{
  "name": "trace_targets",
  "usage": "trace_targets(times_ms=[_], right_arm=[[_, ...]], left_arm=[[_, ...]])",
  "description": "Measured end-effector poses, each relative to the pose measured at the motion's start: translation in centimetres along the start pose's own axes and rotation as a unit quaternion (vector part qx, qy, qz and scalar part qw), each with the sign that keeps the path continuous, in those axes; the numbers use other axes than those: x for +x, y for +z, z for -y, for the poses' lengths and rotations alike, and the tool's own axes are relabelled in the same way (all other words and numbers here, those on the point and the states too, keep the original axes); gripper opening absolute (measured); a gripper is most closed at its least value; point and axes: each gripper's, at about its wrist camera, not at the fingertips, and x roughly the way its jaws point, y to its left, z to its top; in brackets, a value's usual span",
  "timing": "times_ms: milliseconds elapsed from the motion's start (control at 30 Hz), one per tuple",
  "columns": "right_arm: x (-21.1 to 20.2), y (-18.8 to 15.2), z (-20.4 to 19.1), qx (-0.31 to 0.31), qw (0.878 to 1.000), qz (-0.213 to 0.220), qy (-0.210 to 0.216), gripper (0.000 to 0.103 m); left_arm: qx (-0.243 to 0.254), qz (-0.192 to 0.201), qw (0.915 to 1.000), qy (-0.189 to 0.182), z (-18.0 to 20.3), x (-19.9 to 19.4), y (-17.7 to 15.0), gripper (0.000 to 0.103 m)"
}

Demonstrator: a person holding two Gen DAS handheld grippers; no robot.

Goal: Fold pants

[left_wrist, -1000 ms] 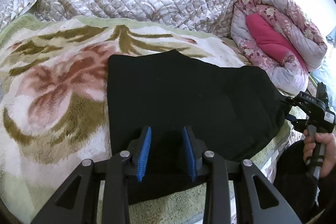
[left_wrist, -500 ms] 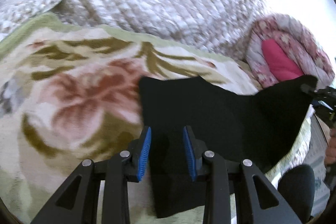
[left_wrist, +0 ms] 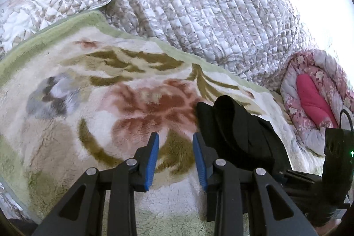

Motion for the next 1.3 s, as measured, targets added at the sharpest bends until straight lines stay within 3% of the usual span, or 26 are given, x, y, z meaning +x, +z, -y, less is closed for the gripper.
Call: trace_targets(times_ms=[333, 467, 533, 600, 700, 800, 900, 967, 1000, 1100, 1167, 1200, 1300], right_arm=[[0.3, -0.4, -1.9, -0.038, 0.999, 0.003, -0.022, 0.023], [0.6, -0.6, -1.8, -0.044, 0.999, 0.004, -0.003, 0.033], [-0.1, -0.6, -2.0, -0.046, 0.999, 0.007, 0.024, 0.048], [-1.4, -0.5, -2.0, -0.044, 0.998, 0.021, 0.044, 0.050], [-4.1, -0.4, -1.1, -0.034, 0.994, 0.064, 0.076, 0.050], [-5.8, -0.9, 1.4, 0.000, 0.993, 0.103, 0.049, 0.050], [-4.1, -1.9, 4.8, 0.054, 0.996, 0.075, -0.001, 0.048], [-1.8, -2.6, 5.9, 0.063, 0.998, 0.023, 0.002, 0.047], [-2.2, -2.5, 5.5, 0.044, 0.998, 0.038, 0.005, 0.047], [-3.2, -1.5, 6.1, 0.053, 0.994, 0.057, 0.071, 0.047], [-3.9, -0.7, 7.7, 0.069, 0.993, 0.084, 0.049, 0.047], [-4.0, -0.2, 9.0, 0.082, 0.992, 0.092, 0.034, 0.044], [-3.5, 1.6, 12.4, 0.106, 0.990, 0.095, -0.001, 0.024]], left_arm=[[-0.002, -0.001, 1.0000, -0.009, 0.2, 0.2, 0.0, 0.034], [0.006, -0.002, 1.0000, -0.007, 0.4, 0.5, -0.1, 0.034], [0.009, -0.003, 0.9999, -0.004, 0.3, 0.7, -0.1, 0.034], [0.010, -0.002, 0.9999, 0.000, 0.2, 0.7, -0.1, 0.034], [0.012, -0.005, 0.9999, 0.009, 0.1, 0.9, -0.1, 0.034], [0.018, -0.010, 0.9997, 0.010, 0.3, 1.1, -0.1, 0.034], [0.030, -0.013, 0.9995, -0.001, 1.2, 1.0, 0.1, 0.034], [0.046, -0.013, 0.9988, -0.008, 2.3, 0.8, 0.4, 0.034], [0.051, -0.013, 0.9985, -0.015, 3.1, 0.7, 0.8, 0.034], [0.059, -0.013, 0.9974, -0.040, 5.2, 0.8, 2.1, 0.034], [0.071, -0.011, 0.9959, -0.056, 7.2, 1.3, 3.0, 0.034], [0.077, -0.012, 0.9951, -0.061, 8.1, 1.9, 3.5, 0.034], [0.092, -0.023, 0.9936, -0.061, 10.3, 4.3, 4.5, 0.034]])
